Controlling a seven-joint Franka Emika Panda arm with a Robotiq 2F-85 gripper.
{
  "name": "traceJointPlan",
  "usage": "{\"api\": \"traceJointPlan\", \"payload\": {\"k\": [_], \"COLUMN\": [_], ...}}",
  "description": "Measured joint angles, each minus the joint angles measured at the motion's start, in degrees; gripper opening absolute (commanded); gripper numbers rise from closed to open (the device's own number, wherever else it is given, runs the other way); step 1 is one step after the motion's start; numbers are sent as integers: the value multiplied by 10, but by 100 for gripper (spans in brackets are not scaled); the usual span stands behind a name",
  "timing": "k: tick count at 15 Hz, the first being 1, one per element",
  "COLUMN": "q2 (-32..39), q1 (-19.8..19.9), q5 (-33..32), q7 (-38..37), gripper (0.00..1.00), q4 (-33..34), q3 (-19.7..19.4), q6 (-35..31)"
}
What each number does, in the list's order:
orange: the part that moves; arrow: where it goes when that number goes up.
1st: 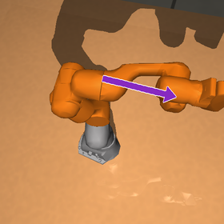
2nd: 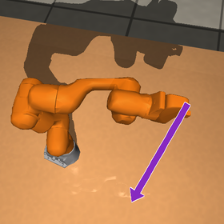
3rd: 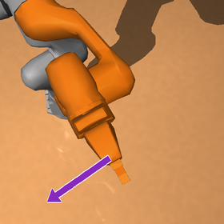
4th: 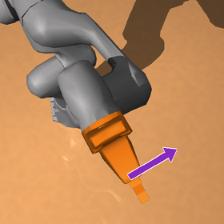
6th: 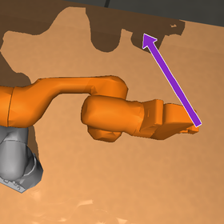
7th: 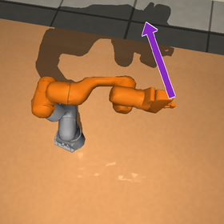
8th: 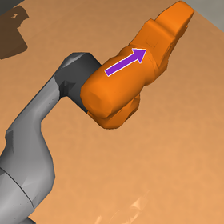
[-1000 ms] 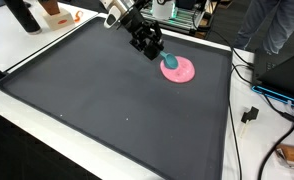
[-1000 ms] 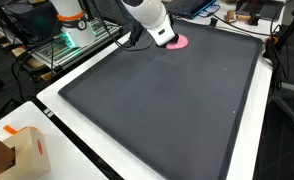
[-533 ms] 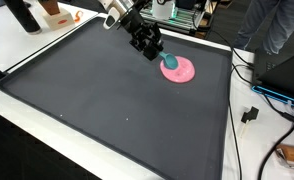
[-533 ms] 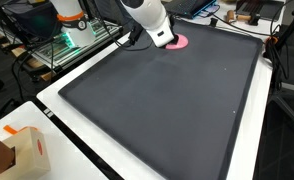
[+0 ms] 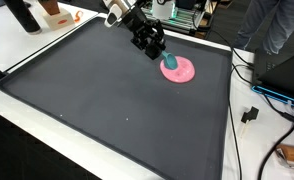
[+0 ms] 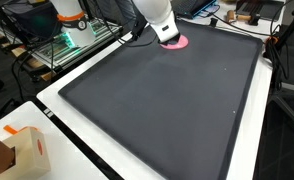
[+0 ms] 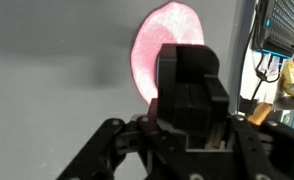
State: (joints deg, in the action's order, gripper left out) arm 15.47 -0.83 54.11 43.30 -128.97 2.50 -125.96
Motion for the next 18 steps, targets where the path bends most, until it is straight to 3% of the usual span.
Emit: {"api": "traceJointPlan", "payload": {"k": [10, 18], "q2": [-75, -157], "q1": [-17, -48], "q5": [-118, -249], "q7": [-90, -269], "gripper": [26, 26], "q4": [16, 19], "q3": [21, 45], "q6": [-9, -8]}}
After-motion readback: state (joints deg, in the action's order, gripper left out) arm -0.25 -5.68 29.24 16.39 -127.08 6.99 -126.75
